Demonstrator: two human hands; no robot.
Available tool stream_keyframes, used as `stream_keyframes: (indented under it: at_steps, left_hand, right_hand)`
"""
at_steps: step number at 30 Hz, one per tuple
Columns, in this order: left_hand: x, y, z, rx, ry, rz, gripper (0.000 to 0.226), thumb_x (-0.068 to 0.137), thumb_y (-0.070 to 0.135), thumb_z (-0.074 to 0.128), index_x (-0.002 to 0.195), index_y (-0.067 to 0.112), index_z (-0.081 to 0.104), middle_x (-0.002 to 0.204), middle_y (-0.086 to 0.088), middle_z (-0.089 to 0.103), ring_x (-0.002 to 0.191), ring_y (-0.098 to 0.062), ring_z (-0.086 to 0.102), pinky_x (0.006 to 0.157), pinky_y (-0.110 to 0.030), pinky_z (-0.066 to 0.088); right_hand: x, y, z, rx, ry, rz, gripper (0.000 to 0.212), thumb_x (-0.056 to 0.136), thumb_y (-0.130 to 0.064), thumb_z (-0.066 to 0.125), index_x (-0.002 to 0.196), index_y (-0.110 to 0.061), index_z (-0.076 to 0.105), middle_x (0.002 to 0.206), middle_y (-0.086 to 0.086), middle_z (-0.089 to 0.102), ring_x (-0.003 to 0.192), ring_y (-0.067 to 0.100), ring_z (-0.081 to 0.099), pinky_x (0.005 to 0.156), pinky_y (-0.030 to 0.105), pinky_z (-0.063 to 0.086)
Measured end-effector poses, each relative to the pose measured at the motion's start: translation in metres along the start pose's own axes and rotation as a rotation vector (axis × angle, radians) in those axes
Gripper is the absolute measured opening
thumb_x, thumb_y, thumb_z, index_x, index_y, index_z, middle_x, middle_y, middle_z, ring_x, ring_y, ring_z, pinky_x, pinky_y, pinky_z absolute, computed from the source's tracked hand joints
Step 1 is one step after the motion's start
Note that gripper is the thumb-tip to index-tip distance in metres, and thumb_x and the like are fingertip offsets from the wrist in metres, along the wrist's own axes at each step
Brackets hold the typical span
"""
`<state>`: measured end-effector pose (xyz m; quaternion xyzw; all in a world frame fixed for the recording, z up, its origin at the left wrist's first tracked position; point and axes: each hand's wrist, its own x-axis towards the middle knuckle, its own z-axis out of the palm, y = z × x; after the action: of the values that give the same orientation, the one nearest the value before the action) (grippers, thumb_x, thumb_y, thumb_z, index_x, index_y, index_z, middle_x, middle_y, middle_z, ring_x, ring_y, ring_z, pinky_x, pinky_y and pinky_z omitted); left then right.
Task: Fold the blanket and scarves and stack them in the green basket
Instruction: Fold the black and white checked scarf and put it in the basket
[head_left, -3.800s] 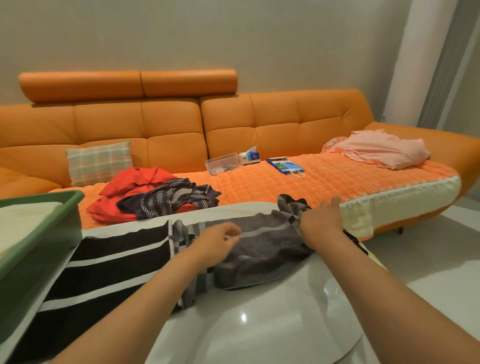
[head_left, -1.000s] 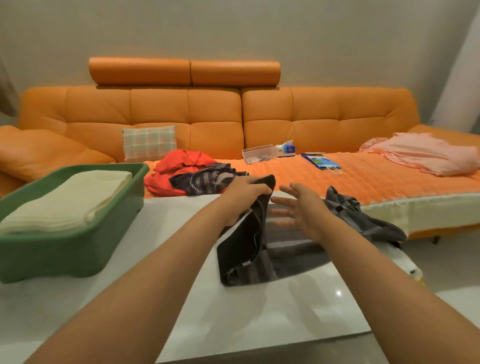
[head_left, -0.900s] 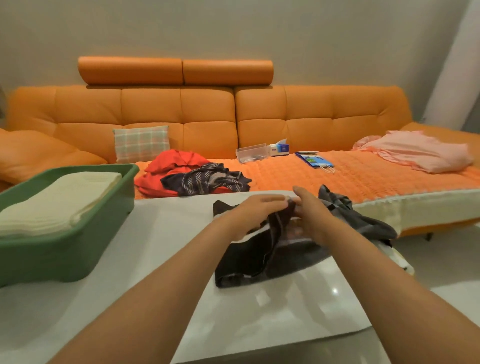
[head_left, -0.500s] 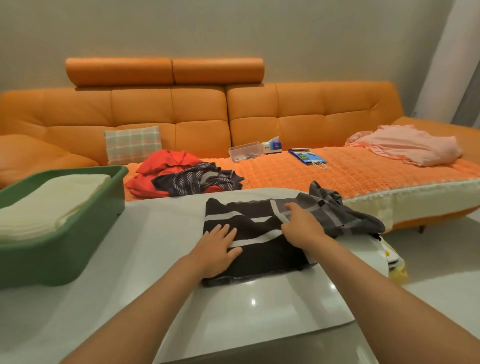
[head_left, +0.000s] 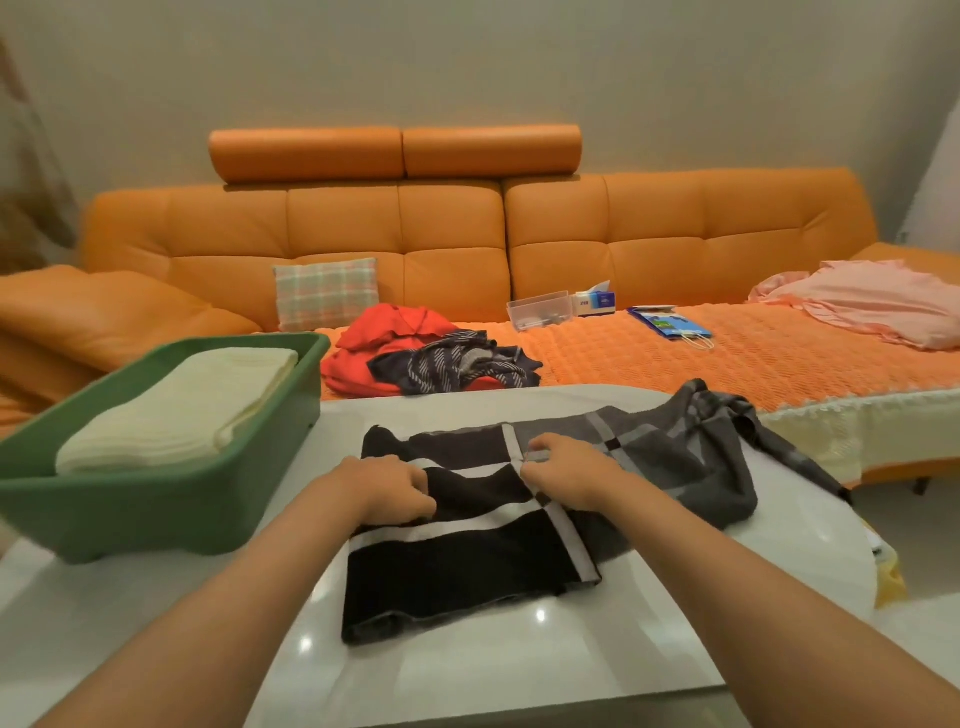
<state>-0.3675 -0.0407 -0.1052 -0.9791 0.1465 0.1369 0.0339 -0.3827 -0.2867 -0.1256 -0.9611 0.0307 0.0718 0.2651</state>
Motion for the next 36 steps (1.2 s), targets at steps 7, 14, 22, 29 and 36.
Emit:
stream_keyframes:
  at_steps: [7, 14, 22, 29, 36]
  left_hand:
    - [0.035, -0.024, 0.033, -0.230, 0.592, 0.021, 0.022, 0.100, 0.031, 0.039, 0.098, 0.020, 0.058, 0.104, -0.002, 0.057, 0.100, -0.024, 0.055, 0.080, -0.038, 0.042]
    - [0.060, -0.035, 0.059, -0.392, 0.661, 0.072, 0.046, 0.101, 0.033, 0.043, 0.144, 0.016, 0.040, 0.148, -0.003, 0.039, 0.136, -0.022, 0.035, 0.111, -0.039, 0.034]
    - [0.068, -0.042, 0.054, -0.155, 0.130, -0.073, 0.065, 0.099, 0.062, 0.018, 0.157, 0.037, 0.002, 0.165, 0.000, -0.006, 0.152, -0.021, -0.009, 0.121, -0.052, -0.003]
    - [0.053, -0.010, 0.040, 0.025, 0.372, -0.033, 0.054, 0.099, 0.028, 0.036, 0.151, 0.017, 0.031, 0.161, -0.008, 0.021, 0.147, -0.028, 0.017, 0.120, -0.045, 0.016]
    - [0.017, 0.029, 0.067, -0.188, 0.243, 0.064, 0.067, 0.099, 0.059, 0.025, 0.157, 0.028, 0.011, 0.165, -0.001, 0.008, 0.151, -0.024, 0.004, 0.122, -0.050, 0.009]
  right_hand:
    - [0.053, -0.027, 0.014, -0.069, 0.243, 0.173, 0.056, 0.091, -0.065, 0.043, 0.078, -0.014, 0.063, 0.075, 0.001, 0.063, 0.070, 0.019, 0.062, 0.064, 0.031, 0.051]
    - [0.102, -0.036, 0.026, 0.037, 0.328, 0.189, 0.026, 0.095, -0.035, 0.057, 0.090, -0.012, 0.068, 0.088, 0.006, 0.066, 0.079, 0.024, 0.062, 0.065, 0.032, 0.050]
    - [0.108, -0.016, 0.035, -0.188, 0.400, 0.118, 0.028, 0.100, -0.033, 0.054, 0.121, -0.016, 0.060, 0.116, 0.006, 0.061, 0.102, 0.026, 0.061, 0.075, 0.036, 0.050]
    - [0.081, -0.014, 0.027, -0.353, 0.458, -0.300, 0.031, 0.095, -0.024, 0.051, 0.125, -0.028, 0.060, 0.127, -0.001, 0.052, 0.112, 0.020, 0.052, 0.090, 0.036, 0.049]
    - [0.032, 0.005, 0.037, -0.271, -0.082, -0.299, 0.057, 0.103, -0.041, 0.042, 0.156, -0.035, 0.024, 0.166, -0.004, 0.009, 0.152, 0.016, 0.008, 0.124, 0.036, 0.011]
